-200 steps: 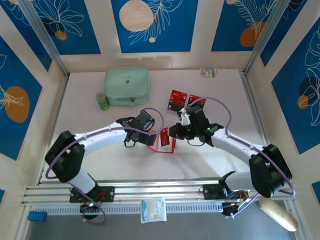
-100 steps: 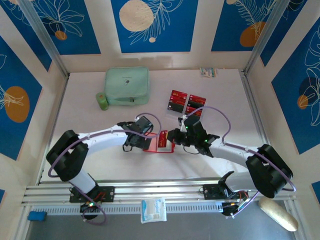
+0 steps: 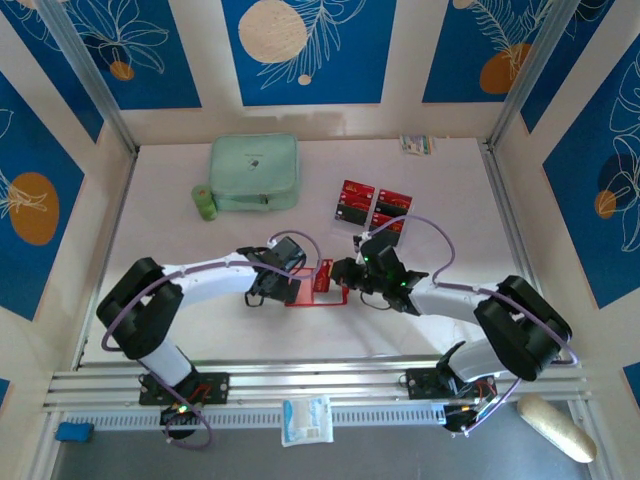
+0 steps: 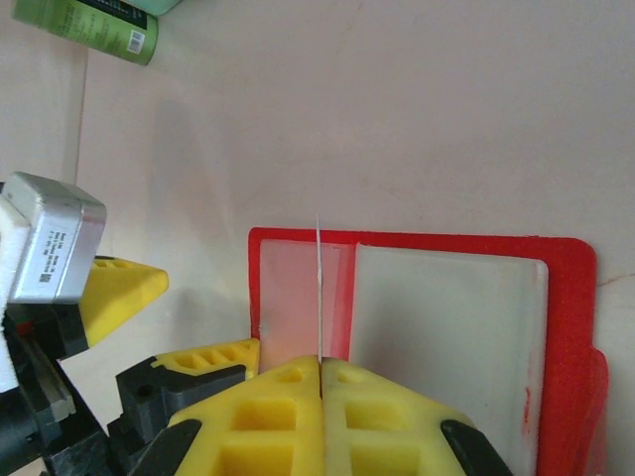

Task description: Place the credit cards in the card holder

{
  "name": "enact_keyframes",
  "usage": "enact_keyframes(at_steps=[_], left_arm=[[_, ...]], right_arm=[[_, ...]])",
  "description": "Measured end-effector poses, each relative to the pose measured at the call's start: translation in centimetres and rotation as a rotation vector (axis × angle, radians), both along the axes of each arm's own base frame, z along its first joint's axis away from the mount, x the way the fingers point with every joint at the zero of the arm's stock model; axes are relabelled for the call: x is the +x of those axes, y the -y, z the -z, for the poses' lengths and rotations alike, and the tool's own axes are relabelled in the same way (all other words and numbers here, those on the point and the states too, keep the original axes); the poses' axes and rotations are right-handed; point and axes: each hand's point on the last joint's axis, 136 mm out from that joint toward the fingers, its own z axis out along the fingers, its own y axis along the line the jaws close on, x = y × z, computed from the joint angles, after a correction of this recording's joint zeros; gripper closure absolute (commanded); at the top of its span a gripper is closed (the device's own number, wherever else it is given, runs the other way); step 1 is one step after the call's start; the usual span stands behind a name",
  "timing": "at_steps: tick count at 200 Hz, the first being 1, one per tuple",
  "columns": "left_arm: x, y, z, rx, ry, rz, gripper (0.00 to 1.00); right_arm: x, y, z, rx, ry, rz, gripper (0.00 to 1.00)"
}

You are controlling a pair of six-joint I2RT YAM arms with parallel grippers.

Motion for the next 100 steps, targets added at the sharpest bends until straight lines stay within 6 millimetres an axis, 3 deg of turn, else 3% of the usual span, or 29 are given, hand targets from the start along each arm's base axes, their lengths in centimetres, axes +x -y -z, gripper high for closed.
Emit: enact_keyframes(at_steps=[100], left_arm=[[0.0,0.0,0.3,-0.004,-0.001,-0.013,0.0]], right_arm=[[0.5,-0.7,1.3,-0.01,0.009,0.003,1.0]])
